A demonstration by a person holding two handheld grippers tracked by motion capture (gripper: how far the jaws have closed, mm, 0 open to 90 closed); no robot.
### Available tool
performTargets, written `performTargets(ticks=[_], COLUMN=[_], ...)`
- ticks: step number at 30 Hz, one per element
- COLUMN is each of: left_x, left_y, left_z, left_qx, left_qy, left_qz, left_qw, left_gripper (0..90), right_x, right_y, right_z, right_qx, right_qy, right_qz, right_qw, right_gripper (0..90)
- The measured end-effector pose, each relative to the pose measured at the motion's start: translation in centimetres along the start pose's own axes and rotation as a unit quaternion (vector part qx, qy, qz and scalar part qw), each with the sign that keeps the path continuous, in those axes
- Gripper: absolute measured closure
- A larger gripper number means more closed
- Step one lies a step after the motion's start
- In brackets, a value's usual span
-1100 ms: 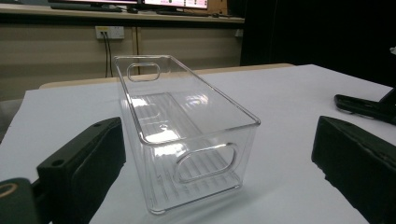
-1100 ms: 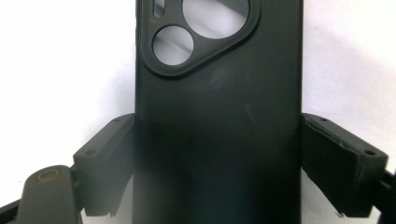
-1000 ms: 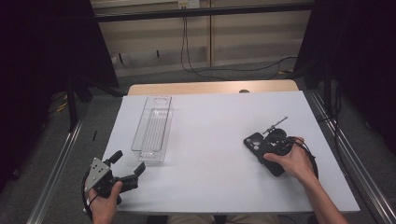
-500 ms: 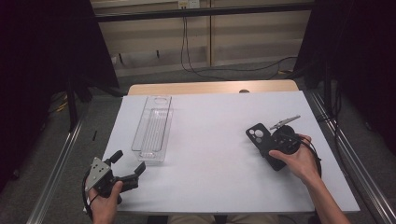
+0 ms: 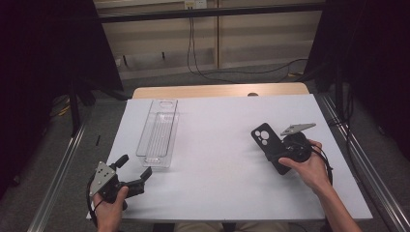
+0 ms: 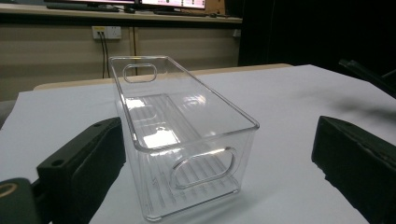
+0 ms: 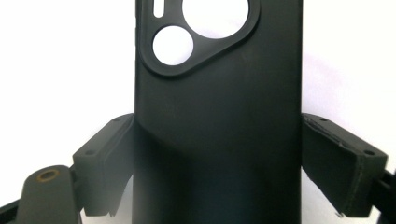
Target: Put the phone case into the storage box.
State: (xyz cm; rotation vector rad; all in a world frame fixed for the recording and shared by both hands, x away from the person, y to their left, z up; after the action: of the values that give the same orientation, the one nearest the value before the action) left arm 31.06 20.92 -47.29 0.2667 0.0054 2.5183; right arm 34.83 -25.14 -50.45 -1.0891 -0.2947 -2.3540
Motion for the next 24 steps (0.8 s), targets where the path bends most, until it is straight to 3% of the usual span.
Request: performTargets(ticks=[5, 7, 12, 16, 24], left_x=[-0.1, -0.1, -0.3, -0.6, -0.4], left_y=[0.0, -0.1, -0.2, -0.1, -0.1], left_z=[0.1, 0.1, 0.3, 0.3, 0.4], left_qx=[0.005, 0.006, 0.009, 0.009, 0.007], left_qy=[0.005, 0.004, 0.010, 0.008, 0.007], left_qz=[0.007, 0.008, 0.010, 0.004, -0.001], left_qw=[1.0000, 0.9999, 0.9999, 0.9999, 0.9999], left_gripper=[3.0, 2.9, 2.9, 2.9, 3.0], right_x=[0.3, 0.6, 0.9, 1.4, 2.0], right_y=[-0.4, -0.3, -0.4, -0.5, -1.0], right_z=[0.5, 0.5, 0.9, 1.2, 1.5], right_qx=[0.002, -0.008, 0.000, 0.002, 0.008], right_qy=[0.038, 0.045, 0.084, 0.119, 0.187], right_qz=[0.011, 0.004, 0.010, 0.011, 0.021], right_qw=[0.9992, 0.9989, 0.9964, 0.9928, 0.9820], right_gripper=[15.0, 15.0, 15.0, 15.0, 15.0])
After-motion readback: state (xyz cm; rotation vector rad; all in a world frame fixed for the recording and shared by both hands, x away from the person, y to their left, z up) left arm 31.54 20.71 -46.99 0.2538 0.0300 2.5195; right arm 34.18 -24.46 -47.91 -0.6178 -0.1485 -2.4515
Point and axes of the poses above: each handheld gripper's, and its own axes: x roughly backward along the jaws, z roughly out of its top, y roughly to its right, the point moved 8 cm from there along -x, roughly forward along the jaws
